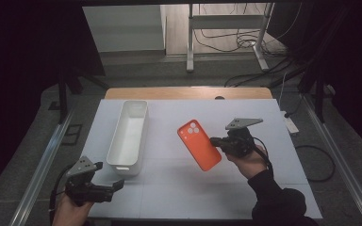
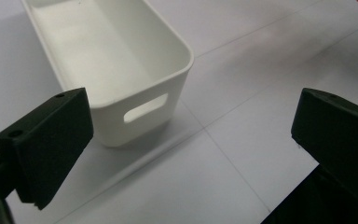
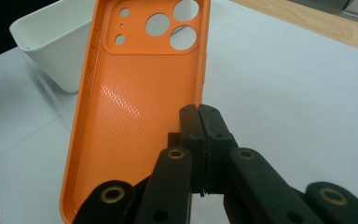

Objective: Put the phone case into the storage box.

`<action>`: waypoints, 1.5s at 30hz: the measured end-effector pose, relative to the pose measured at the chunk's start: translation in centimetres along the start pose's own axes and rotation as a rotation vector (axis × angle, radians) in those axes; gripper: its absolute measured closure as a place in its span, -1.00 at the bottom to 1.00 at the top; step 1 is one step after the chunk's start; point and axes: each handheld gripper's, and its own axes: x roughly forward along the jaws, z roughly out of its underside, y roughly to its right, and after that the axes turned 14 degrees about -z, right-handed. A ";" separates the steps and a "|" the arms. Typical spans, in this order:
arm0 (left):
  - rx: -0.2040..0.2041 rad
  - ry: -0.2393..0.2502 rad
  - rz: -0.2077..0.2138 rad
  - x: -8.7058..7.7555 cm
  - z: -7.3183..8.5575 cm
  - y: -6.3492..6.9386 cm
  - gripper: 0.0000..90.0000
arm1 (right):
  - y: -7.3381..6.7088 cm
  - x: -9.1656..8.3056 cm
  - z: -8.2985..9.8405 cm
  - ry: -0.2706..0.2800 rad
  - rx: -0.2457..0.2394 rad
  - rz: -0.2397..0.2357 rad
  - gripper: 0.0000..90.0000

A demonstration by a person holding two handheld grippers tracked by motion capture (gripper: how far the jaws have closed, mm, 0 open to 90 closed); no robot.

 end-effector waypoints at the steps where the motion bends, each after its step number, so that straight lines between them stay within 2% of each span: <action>1: 0.002 0.001 0.004 0.1 -0.1 0.0 -1.00 | 0.0 0.0 0.0 0.002 0.000 0.000 0.97; 8: -0.016 0.002 0.044 1.2 -1.3 0.3 -1.00 | -0.3 -0.4 0.1 0.010 -0.003 0.001 0.97; 18: 0.022 -0.008 0.086 2.7 -2.8 1.3 -1.00 | -0.5 -0.7 0.3 0.017 -0.002 0.000 0.97; 28: 0.028 0.004 0.133 3.6 -4.1 2.0 -1.00 | -0.7 -1.0 0.3 0.028 -0.008 0.004 0.97; 33: 0.038 0.005 0.176 4.5 -5.4 2.8 -1.00 | -1.0 -0.9 0.3 0.030 -0.012 0.000 0.97; 45: 0.065 -0.002 0.224 6.2 -7.2 4.4 -1.00 | -1.2 -0.9 0.2 0.040 -0.022 0.002 0.97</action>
